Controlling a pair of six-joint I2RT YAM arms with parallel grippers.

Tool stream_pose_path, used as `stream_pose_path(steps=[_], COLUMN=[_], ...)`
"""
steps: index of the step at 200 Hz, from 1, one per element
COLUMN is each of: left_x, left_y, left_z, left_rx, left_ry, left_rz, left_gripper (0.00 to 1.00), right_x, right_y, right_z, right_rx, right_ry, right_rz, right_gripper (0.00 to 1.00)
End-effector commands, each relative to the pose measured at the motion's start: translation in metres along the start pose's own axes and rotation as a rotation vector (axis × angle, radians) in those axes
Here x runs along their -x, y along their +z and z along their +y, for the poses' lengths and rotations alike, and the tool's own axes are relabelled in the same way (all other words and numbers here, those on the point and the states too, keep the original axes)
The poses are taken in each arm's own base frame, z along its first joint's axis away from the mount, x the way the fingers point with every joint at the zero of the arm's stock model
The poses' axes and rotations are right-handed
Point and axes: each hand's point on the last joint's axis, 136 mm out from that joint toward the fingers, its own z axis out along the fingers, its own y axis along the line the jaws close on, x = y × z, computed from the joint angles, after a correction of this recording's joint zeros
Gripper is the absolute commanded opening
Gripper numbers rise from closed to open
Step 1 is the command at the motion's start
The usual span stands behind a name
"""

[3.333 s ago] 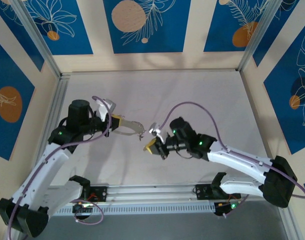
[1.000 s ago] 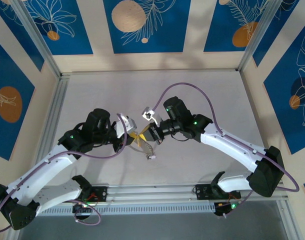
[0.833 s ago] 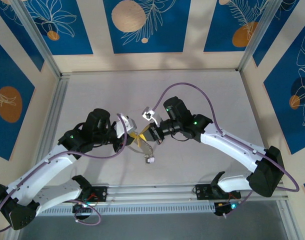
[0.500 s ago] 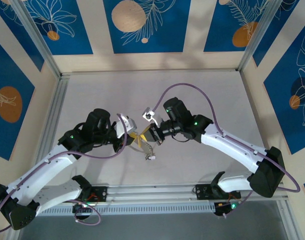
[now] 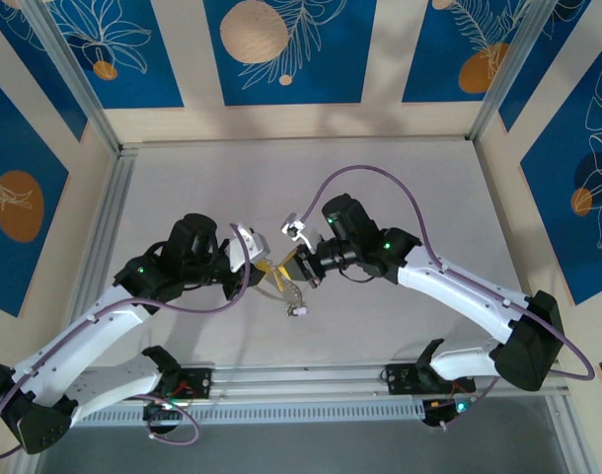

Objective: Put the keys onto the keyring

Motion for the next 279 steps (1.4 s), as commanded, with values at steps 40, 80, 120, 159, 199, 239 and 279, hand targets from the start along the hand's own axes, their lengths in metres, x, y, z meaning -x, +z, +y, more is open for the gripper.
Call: stream_pose_path(steps=[40, 80, 120, 159, 199, 239, 279], left_x=[0.019, 0.016, 0.013, 0.012, 0.011, 0.011, 0.010], left_y=[-0.007, -0.006, -0.005, -0.005, -0.005, -0.005, -0.005], left_z=[-0.006, -0.005, -0.002, 0.002, 0.001, -0.001, -0.002], left_rx=[-0.008, 0.005, 0.031, 0.054, 0.056, 0.058, 0.055], left_ry=[0.052, 0.059, 0.070, 0.078, 0.081, 0.091, 0.096], left_rz=[-0.056, -0.042, -0.025, -0.015, -0.011, -0.007, -0.004], left_gripper=[0.00, 0.00, 0.00, 0.00, 0.00, 0.00, 0.00], right_x=[0.005, 0.007, 0.010, 0.010, 0.010, 0.013, 0.015], right_y=[-0.001, -0.001, -0.003, -0.002, 0.000, 0.000, -0.002], right_z=[0.010, 0.011, 0.013, 0.018, 0.011, 0.009, 0.006], right_rx=[0.012, 0.005, -0.023, -0.038, -0.074, -0.081, -0.087], right_ry=[-0.027, -0.021, -0.030, -0.039, -0.015, 0.007, 0.033], right_rz=[-0.006, 0.003, 0.006, 0.016, 0.038, 0.039, 0.041], right_gripper=[0.00, 0.00, 0.00, 0.00, 0.00, 0.00, 0.00])
